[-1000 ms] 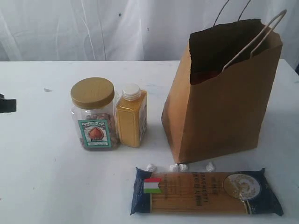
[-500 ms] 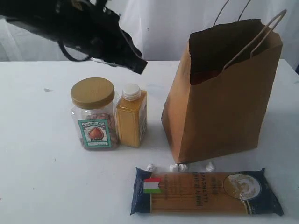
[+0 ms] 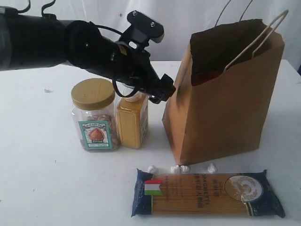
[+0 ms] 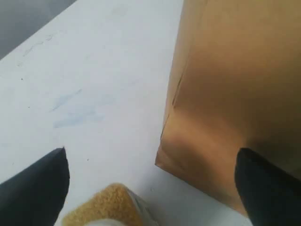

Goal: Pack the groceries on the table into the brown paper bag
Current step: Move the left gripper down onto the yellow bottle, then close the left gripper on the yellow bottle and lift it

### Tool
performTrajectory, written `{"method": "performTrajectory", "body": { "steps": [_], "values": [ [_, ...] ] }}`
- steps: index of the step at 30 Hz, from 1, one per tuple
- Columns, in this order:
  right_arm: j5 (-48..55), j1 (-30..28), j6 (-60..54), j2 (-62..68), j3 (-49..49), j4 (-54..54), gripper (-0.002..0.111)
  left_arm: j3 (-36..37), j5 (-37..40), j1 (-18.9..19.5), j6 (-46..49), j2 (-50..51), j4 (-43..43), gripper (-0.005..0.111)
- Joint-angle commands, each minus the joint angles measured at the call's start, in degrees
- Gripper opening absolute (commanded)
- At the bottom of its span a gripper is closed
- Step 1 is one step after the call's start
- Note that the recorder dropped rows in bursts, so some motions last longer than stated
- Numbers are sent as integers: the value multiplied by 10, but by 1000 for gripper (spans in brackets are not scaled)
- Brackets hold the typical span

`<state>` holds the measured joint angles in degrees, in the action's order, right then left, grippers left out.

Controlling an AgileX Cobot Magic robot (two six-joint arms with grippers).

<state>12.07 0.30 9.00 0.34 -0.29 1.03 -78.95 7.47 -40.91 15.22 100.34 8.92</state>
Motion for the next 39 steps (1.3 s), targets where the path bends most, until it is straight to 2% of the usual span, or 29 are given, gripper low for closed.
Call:
{"method": "performTrajectory", "body": {
  "steps": [1,6,12,18,26,31,33,35,39],
  "values": [
    [-1,-3,2,-3,3,-1,0,-45,64,20,-33,21,-3,92],
    [-1,-3,2,-3,3,-1,0,-99,140,56,-140,50,-4,89],
    [-1,-3,2,-3,3,-1,0,-161,232,60,-117,86,-5,89],
    [-1,-3,2,-3,3,-1,0,-191,290,60,-118,120,-17,89],
    [-1,-3,2,-3,3,-1,0,-192,367,60,-118,140,-45,89],
    [-1,-3,2,-3,3,-1,0,-192,377,60,-121,142,-51,89],
    [-1,-3,2,-3,3,-1,0,-192,377,60,-124,142,-51,85],
    [-1,-3,2,-3,3,-1,0,-192,376,60,-127,142,-51,76],
    [-1,-3,2,-3,3,-1,0,-192,376,60,-128,142,-51,45]
  ]
}}
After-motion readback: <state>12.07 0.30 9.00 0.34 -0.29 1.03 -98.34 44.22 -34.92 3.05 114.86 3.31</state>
